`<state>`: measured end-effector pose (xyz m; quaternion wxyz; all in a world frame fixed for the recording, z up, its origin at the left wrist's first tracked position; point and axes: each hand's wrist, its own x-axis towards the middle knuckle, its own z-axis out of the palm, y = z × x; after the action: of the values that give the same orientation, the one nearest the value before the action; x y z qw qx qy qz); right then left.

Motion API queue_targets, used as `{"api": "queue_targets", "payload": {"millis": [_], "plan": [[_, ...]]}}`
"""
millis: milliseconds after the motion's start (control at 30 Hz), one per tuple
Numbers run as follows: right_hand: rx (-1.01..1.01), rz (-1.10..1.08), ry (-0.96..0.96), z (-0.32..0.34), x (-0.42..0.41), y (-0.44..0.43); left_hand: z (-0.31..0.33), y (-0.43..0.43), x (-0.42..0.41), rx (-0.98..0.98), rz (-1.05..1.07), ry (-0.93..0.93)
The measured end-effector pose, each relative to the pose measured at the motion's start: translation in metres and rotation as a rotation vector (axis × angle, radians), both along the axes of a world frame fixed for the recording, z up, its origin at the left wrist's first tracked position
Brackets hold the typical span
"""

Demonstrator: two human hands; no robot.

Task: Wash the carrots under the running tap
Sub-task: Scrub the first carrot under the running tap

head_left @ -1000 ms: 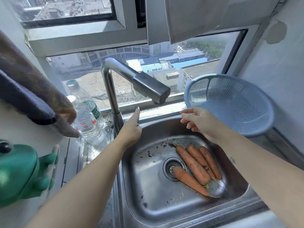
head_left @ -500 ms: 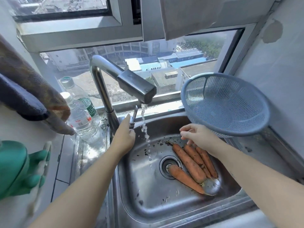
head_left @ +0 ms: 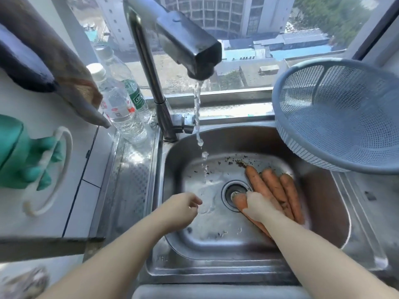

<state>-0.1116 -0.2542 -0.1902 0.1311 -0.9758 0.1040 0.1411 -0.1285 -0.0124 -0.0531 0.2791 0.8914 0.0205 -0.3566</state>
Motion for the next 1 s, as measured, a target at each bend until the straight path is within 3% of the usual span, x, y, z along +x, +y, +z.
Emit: {"api": "queue_targets", "payload": {"millis": [133, 267, 433, 567, 833, 1000], "plan": [[0.016, 0.109, 0.240, -0.012, 0.008, 0.012, 0.002, 0.003, -0.002, -0.023, 0.071, -0.039], [-0.006, 0.253, 0.303, -0.001, 0.012, 0.021, 0.003, 0.005, -0.003, -0.050, 0.100, -0.056], [0.355, 0.224, 0.199, 0.032, 0.008, 0.022, 0.005, 0.002, -0.003, -0.118, 0.140, -0.044], [0.590, 0.245, 0.093, 0.084, 0.012, 0.036, 0.009, -0.003, 0.001, -0.247, 0.313, -0.044], [0.727, 0.300, 0.010, 0.137, 0.013, 0.078, 0.017, -0.028, 0.012, -0.831, 0.718, 0.032], [0.686, 0.274, -0.126, 0.144, 0.008, 0.094, 0.006, -0.044, 0.027, -0.900, 0.981, -0.053]]}}
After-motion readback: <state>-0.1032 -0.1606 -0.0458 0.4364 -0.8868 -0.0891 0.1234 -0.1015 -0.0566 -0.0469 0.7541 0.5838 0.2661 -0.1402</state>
